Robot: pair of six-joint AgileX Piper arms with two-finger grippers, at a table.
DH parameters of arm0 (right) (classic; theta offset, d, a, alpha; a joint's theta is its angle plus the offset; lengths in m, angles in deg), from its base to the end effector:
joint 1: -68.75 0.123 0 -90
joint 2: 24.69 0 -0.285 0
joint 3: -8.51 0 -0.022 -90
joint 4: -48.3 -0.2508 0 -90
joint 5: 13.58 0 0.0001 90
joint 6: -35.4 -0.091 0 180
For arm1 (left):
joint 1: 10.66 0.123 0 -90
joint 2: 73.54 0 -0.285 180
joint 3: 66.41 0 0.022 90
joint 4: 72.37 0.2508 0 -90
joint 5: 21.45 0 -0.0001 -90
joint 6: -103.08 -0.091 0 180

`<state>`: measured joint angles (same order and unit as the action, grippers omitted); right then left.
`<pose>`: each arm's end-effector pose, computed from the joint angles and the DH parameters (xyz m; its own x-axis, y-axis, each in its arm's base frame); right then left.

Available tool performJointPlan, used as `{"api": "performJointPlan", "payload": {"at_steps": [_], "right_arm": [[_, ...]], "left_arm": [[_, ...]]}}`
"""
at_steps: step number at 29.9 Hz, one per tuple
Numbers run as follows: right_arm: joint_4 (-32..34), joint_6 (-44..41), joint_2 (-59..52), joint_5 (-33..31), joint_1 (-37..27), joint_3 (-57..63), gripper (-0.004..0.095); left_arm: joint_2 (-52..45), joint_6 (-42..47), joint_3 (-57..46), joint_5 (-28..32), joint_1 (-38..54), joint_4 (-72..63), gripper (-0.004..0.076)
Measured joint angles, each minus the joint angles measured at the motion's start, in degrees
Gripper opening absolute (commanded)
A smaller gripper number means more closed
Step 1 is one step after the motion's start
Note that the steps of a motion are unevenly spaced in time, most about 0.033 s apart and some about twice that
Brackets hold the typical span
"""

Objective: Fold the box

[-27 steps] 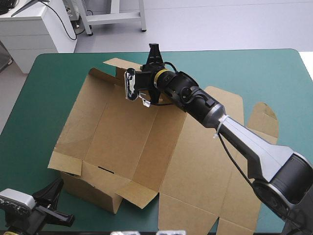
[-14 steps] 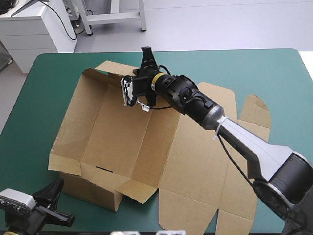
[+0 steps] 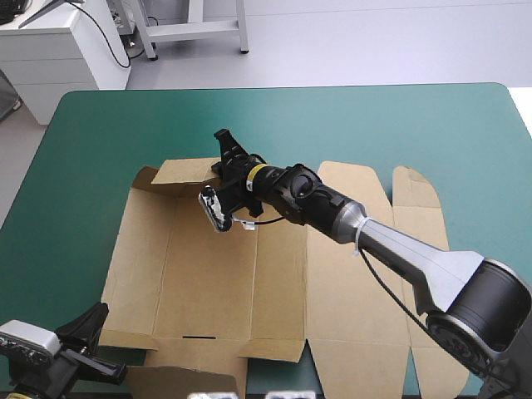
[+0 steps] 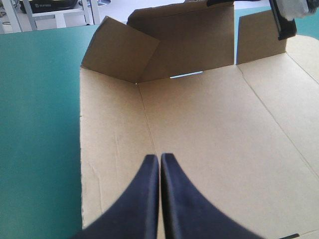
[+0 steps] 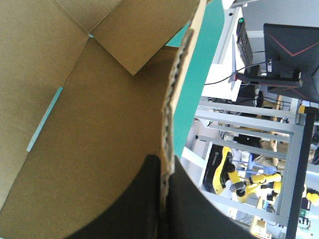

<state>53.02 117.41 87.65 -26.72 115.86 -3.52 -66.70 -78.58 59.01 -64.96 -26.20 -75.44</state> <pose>0.3024 0.3230 0.3271 0.7036 -0.7091 -0.0469 -0.3126 -0.2495 -0.9165 0.0132 -0.0071 0.2728 -0.2505 0.0594 -0.9663 0.2996 0.9539 -0.0190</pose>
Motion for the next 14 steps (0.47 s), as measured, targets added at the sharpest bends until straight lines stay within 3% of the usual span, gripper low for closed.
{"api": "performJointPlan", "payload": {"at_steps": [10,14], "right_arm": [[-0.8,1.5,0.3,5.1,1.1,0.3,-0.0021],[-7.0,-1.7,0.5,5.3,1.1,0.3,-0.0015]], "left_arm": [[0.0,0.0,0.0,0.0,0.0,0.0,-0.0008],[0.0,0.0,0.0,0.0,0.0,0.0,-0.0008]]}}
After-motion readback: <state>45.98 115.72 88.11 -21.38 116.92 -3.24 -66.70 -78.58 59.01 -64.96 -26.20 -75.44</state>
